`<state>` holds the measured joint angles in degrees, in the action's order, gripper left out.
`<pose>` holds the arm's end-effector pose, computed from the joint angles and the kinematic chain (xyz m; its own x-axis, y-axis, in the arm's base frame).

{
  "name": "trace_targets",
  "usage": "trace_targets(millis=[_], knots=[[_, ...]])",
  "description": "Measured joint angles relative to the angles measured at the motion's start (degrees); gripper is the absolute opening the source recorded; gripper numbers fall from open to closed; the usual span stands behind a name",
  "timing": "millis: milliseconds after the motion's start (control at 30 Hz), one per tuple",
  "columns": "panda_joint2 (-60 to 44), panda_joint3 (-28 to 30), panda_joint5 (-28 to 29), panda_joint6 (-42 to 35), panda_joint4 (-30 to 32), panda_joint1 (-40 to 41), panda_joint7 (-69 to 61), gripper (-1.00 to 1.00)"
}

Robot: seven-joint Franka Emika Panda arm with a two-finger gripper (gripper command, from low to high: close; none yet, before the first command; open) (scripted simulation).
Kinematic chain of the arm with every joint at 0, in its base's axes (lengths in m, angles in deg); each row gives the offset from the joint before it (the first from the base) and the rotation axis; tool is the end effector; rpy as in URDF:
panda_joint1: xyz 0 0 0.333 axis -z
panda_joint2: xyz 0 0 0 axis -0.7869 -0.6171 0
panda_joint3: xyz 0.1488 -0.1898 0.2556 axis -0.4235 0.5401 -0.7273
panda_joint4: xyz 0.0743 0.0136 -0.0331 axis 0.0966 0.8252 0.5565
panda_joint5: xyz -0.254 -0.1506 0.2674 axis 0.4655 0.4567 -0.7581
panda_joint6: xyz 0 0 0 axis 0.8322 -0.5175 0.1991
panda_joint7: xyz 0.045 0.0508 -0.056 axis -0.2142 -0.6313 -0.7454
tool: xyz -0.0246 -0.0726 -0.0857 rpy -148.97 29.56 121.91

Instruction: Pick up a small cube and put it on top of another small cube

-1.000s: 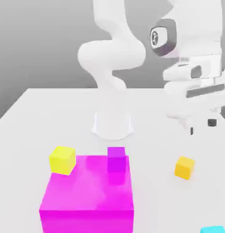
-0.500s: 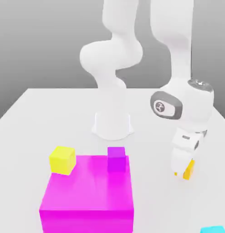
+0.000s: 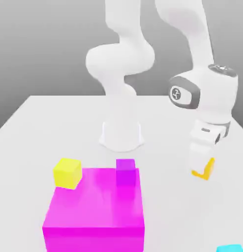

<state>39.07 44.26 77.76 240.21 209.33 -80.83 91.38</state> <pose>0.3131 0.2551 0.2227 0.9892 0.1464 -0.0032 0.1464 -0.9892 -0.0034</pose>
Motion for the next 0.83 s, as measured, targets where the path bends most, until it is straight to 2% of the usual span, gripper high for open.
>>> trace_targets(millis=[567,667,700,833], knots=[[-15.98,7.2,-0.28,-19.03,-35.08,6.84,0.18,-1.0],[-21.18,7.88,-0.16,-15.89,-37.16,7.06,0.32,-1.0],[-23.19,8.04,-0.07,-14.12,-37.39,6.97,0.38,1.0],[-23.19,8.04,-0.07,-14.12,-37.39,6.97,0.38,1.0]])
